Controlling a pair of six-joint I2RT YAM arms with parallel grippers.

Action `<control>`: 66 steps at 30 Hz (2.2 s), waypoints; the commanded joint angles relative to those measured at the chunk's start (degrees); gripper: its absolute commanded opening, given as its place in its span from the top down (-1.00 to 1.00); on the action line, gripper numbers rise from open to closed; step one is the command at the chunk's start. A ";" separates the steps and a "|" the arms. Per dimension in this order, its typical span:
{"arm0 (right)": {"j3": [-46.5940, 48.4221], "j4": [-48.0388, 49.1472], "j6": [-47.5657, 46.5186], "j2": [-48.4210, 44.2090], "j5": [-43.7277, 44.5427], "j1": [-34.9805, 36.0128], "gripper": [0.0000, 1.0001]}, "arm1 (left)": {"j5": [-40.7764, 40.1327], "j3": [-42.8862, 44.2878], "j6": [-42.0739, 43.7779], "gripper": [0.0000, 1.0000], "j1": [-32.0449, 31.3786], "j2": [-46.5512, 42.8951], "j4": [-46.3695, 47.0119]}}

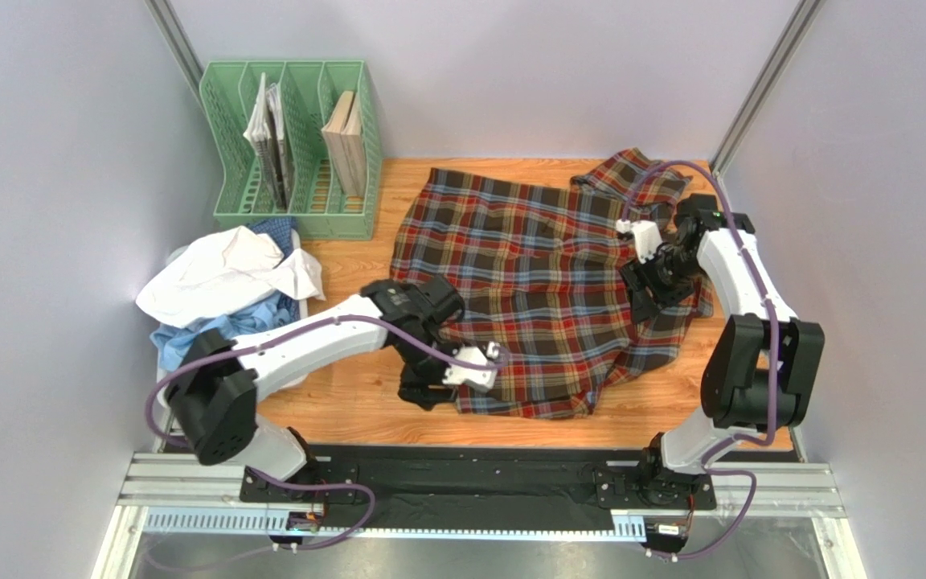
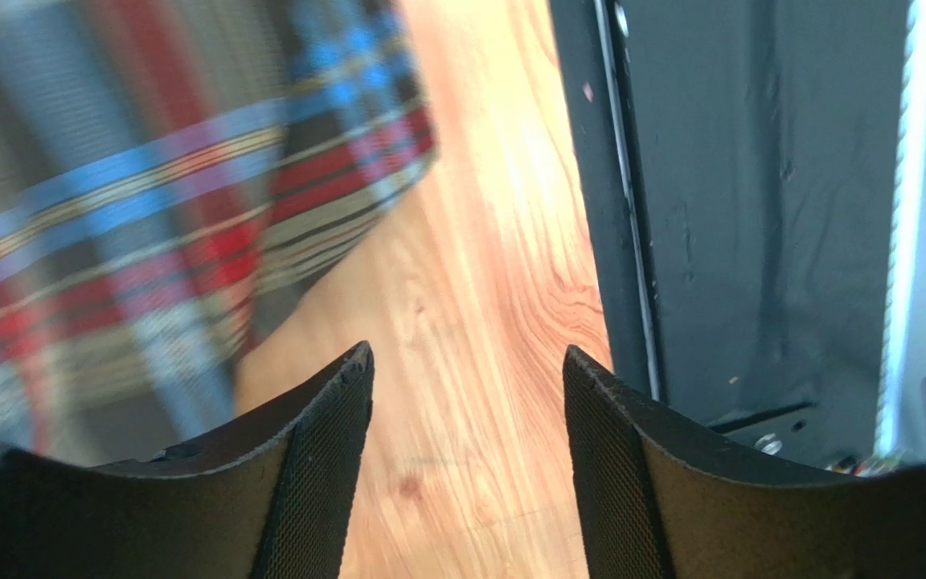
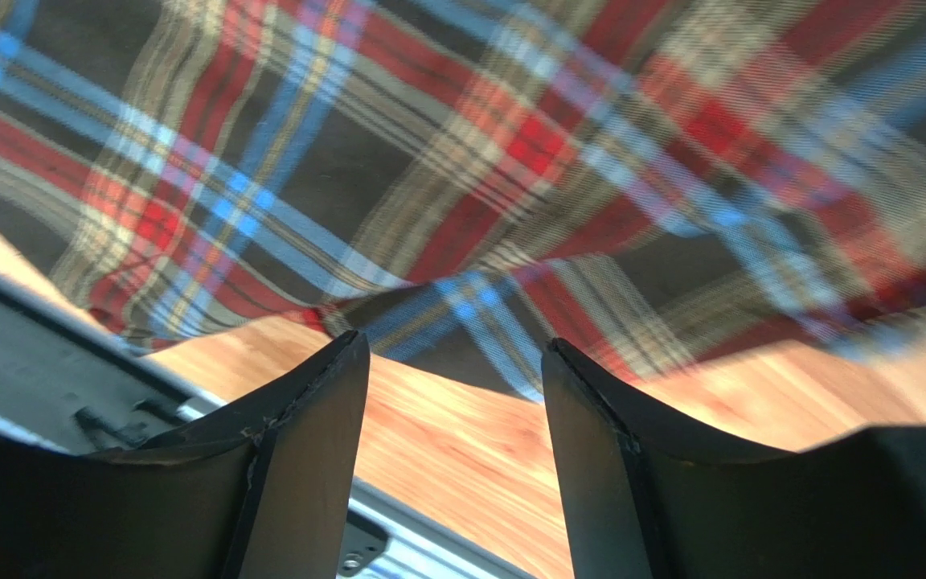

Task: Fold and stack the long sleeve shirts
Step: Flatten the shirt out

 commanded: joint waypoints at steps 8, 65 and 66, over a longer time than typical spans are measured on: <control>1.31 -1.79 2.08 3.31 -6.28 0.02 -0.15 | -13.32 3.55 13.40 -0.39 -12.85 14.24 7.59; 1.48 2.86 -0.12 0.93 -6.19 -1.31 -0.15 | 5.46 36.24 -8.33 -0.06 16.42 28.57 10.33; 2.18 3.13 0.23 1.37 -6.02 -1.30 -0.15 | 5.39 36.16 -6.56 -0.29 15.80 28.75 10.50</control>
